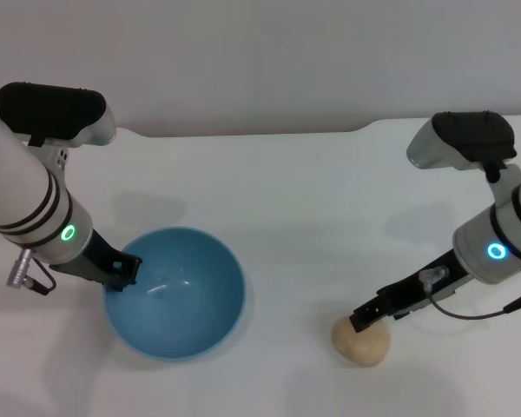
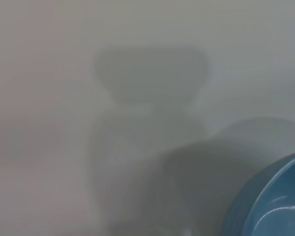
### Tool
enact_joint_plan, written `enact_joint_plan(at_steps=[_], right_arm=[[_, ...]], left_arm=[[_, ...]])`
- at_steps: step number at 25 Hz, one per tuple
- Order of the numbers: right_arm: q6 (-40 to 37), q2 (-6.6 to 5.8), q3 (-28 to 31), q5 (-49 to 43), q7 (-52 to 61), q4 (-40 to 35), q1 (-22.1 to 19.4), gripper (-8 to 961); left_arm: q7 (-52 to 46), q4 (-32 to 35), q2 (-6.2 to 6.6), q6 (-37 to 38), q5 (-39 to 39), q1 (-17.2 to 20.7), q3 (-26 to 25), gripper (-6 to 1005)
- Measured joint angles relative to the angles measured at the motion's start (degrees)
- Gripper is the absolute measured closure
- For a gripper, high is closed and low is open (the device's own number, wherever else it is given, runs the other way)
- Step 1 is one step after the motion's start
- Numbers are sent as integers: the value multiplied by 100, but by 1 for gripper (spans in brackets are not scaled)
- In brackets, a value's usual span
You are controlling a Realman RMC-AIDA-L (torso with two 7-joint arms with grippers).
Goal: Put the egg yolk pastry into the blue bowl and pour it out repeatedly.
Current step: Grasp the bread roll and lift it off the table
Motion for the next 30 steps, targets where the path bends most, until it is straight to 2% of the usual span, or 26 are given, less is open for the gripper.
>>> enact_joint_plan(at_steps=[12,20,26,30], right_arm=[[-169,-1,-240,100,-36,-583,202,259],[-252,-1,-277,80,-35,-641,212,264],[-335,-1,251,195,-210,-773,170,277],[-344,-1,333,186,-234,-745,170,390]], left_arm=[[10,-212,7,55,-16,-77,-16,1000],[80,-211,9,63,-29,-114,-16,1000],[82,-211,9,67,-33,-118,-16,1000],[82,-217,9,49,-20,-118,-16,999]])
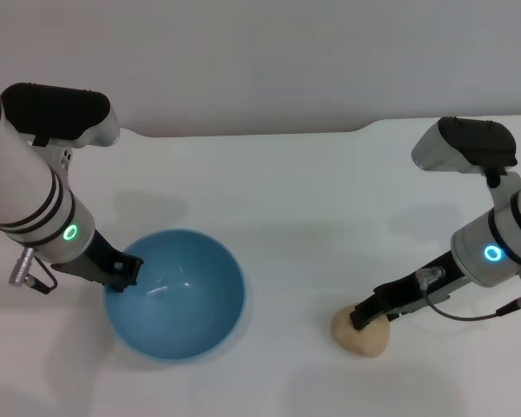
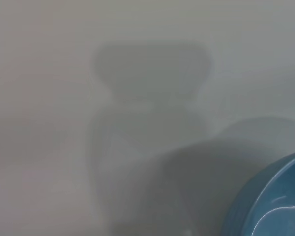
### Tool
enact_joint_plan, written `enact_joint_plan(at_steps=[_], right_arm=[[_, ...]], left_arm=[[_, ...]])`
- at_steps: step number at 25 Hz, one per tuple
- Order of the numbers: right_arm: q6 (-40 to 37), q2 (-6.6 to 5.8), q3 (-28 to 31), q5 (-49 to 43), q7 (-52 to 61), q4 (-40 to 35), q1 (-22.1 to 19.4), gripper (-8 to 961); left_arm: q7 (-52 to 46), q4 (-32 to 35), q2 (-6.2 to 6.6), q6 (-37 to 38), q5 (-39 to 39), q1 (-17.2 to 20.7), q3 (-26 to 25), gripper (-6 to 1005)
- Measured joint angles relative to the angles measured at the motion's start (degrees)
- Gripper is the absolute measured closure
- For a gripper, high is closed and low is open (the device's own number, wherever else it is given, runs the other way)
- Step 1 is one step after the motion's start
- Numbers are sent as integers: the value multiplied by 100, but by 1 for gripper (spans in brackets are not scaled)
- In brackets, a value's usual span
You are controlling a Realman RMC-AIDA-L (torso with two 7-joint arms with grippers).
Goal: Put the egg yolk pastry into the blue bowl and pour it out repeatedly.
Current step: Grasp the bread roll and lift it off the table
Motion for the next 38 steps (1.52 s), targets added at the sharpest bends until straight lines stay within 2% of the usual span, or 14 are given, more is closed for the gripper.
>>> enact_joint_plan(at_steps=[7,23,38], right_arm=[[38,0,20,3,2,3,32,514],[138,0,29,12,33,17,22,615],[360,0,117,12,53,465,-40,767]], left_arm=[[12,0,0,6,-3,7,0,999],[79,-2,0,0,-24,13,-18,999],[79,-2,0,-8,-24,44,-18,1000]])
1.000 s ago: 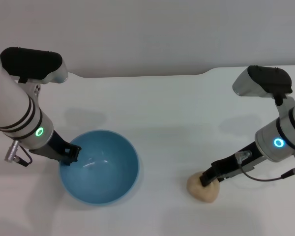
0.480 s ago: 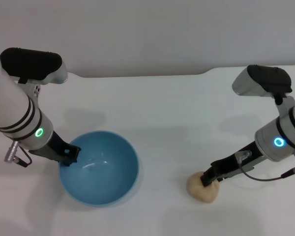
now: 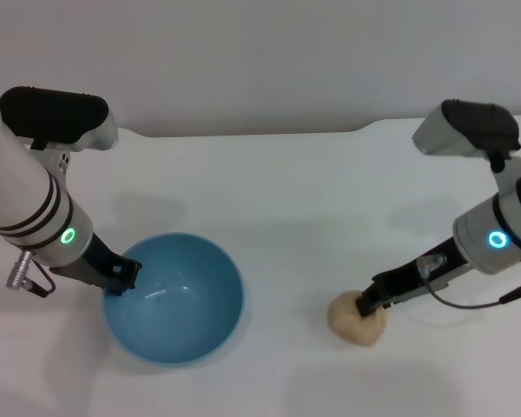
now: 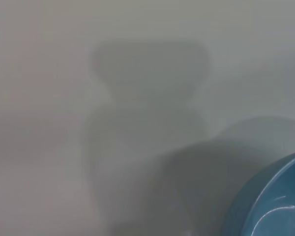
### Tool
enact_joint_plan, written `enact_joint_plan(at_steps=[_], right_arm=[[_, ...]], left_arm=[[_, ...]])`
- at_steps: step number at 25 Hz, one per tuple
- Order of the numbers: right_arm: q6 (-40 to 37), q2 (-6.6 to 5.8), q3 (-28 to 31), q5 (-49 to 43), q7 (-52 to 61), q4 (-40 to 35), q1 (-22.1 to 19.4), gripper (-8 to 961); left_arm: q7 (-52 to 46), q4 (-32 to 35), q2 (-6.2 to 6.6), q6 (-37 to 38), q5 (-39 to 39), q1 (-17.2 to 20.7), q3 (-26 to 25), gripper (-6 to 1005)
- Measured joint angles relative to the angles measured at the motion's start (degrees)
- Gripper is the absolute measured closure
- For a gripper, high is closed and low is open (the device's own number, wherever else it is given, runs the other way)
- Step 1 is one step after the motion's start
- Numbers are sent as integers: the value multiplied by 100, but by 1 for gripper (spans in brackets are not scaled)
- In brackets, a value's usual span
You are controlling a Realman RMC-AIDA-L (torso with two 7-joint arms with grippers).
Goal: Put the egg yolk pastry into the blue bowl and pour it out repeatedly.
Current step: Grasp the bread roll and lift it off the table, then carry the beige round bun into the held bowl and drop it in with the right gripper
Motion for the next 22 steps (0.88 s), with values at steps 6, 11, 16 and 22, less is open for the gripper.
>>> enact_joint_plan(at_steps=[6,11,16,22], right_arm=[[275,0,218,95,2,614,-67,815],[327,-8,318,352,4,1001,-41,845],[39,-24,392,825,-97,1153,161,869],[-557,-24,313,1333,-295,1006,414,916]], left_arm=[[0,0,0,-23,1,-18,26,1000],[0,3,-9,-50,0,-34,46,999],[55,46,-23,-117,-120,-73,72,999],[318,53,-36,-123,-584,-169,85,1000]])
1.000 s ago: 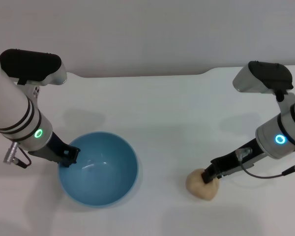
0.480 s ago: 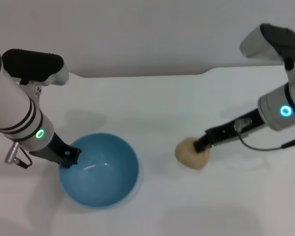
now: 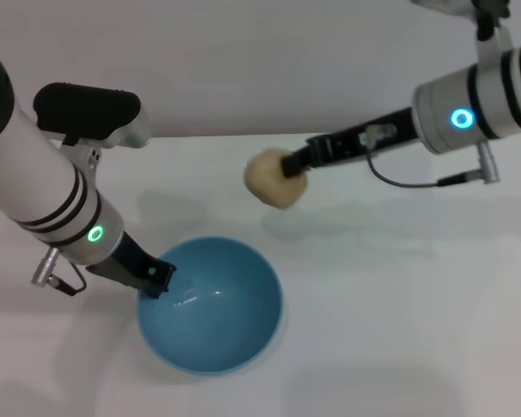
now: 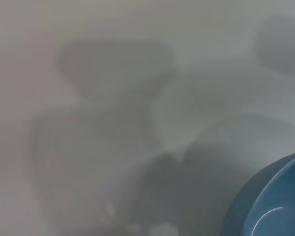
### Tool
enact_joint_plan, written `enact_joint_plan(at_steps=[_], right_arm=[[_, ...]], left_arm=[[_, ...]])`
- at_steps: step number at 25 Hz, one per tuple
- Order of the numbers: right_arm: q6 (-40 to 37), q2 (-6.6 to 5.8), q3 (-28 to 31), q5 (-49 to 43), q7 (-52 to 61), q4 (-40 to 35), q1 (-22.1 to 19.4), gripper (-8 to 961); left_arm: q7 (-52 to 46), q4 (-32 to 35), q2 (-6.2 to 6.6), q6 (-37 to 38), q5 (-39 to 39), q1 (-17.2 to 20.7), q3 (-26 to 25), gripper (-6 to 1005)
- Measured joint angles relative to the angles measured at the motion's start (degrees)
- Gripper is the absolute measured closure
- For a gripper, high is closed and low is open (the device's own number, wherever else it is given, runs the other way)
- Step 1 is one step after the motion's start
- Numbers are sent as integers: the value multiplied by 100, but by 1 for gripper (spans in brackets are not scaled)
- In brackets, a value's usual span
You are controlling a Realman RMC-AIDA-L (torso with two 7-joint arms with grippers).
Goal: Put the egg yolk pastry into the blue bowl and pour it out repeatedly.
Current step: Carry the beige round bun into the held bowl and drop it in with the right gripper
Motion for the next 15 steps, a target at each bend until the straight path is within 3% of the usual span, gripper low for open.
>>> enact_joint_plan(at_steps=[15], right_arm=[[-254,25,-843,901,-129,-473,61,927]], left_arm=[[-102,-24,-34,124,-172,-410,265,1000]])
